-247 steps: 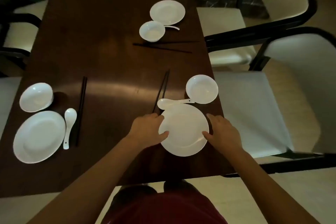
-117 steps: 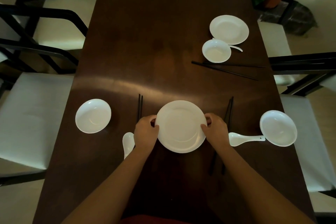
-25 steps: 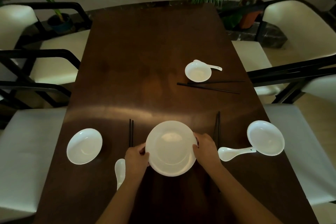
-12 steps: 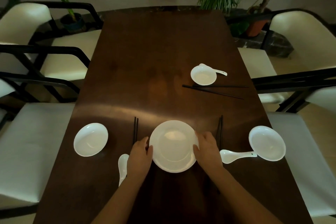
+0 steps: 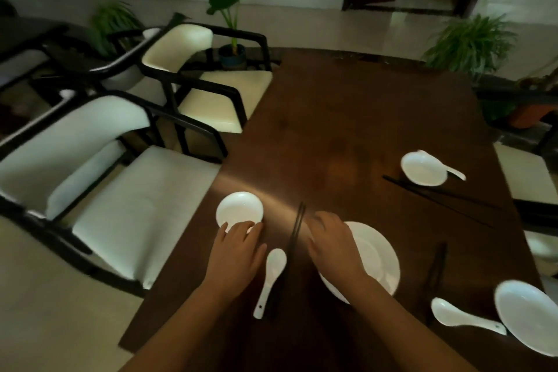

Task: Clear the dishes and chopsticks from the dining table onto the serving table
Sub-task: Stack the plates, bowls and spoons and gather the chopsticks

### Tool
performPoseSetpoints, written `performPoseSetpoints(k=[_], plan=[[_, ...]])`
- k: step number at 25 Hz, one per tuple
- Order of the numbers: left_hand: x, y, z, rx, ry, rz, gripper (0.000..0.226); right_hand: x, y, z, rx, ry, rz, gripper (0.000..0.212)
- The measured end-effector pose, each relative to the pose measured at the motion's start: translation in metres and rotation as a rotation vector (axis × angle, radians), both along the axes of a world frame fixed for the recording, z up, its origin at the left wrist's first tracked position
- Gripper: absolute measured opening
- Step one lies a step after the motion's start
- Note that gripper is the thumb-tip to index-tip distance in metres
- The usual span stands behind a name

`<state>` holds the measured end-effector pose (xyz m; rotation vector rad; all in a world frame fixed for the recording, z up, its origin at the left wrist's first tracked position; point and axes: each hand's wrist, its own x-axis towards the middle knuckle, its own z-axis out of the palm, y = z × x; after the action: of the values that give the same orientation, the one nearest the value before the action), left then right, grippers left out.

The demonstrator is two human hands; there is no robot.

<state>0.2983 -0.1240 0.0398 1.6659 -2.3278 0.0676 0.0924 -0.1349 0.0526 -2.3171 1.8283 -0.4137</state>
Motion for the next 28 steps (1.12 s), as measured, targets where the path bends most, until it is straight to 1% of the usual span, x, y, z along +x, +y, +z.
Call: performPoseSetpoints(k=[2,4,5,8,11,13,15,18,20,22,24,26,28], plan=[[0.032,-0.004,-0.002,0.015,0.016,0.084,0.033,0.021,-0.017,-0.006,0.113,-0.075,-0.008,0.037],[0.059,-0.013,-0.006,0.105,0.085,0.193,0.035,0.041,-0.035,-0.014,0.22,-0.169,-0.056,0.039],[0.071,-0.019,-0.011,0.171,0.143,0.281,0.036,0.052,-0.046,-0.019,0.261,-0.193,-0.075,0.039],[0.091,-0.044,-0.03,0.446,0.356,0.565,0.045,0.08,-0.073,-0.037,0.36,-0.245,-0.104,0.038],[0.091,-0.071,-0.049,0.628,0.539,0.669,0.05,0.101,-0.091,-0.055,0.472,-0.315,-0.174,0.043],[0.084,-0.082,-0.054,0.736,0.707,0.707,0.04,0.107,-0.097,-0.064,0.515,-0.379,-0.254,0.047],[0.077,-0.086,-0.058,0.813,0.878,0.728,0.028,0.11,-0.102,-0.071,0.549,-0.394,-0.3,0.045],[0.073,-0.088,-0.066,0.771,0.963,0.737,0.029,0.11,-0.106,-0.08,0.603,-0.493,-0.367,0.031],[0.07,-0.089,-0.064,0.746,1.004,0.728,0.03,0.109,-0.107,-0.083,0.613,-0.568,-0.417,0.028],[0.065,-0.089,-0.058,0.723,1.018,0.699,0.032,0.104,-0.104,-0.079,0.603,-0.646,-0.465,0.027],[0.055,-0.085,-0.047,0.692,1.002,0.64,0.034,0.09,-0.092,-0.067,0.574,-0.769,-0.527,0.024],[0.033,-0.077,-0.035,0.667,0.98,0.541,0.036,0.064,-0.068,-0.05,0.529,-0.881,-0.603,0.021],[0.002,-0.064,-0.027,0.655,0.947,0.407,0.04,0.028,-0.038,-0.038,0.47,-0.918,-0.675,0.021]])
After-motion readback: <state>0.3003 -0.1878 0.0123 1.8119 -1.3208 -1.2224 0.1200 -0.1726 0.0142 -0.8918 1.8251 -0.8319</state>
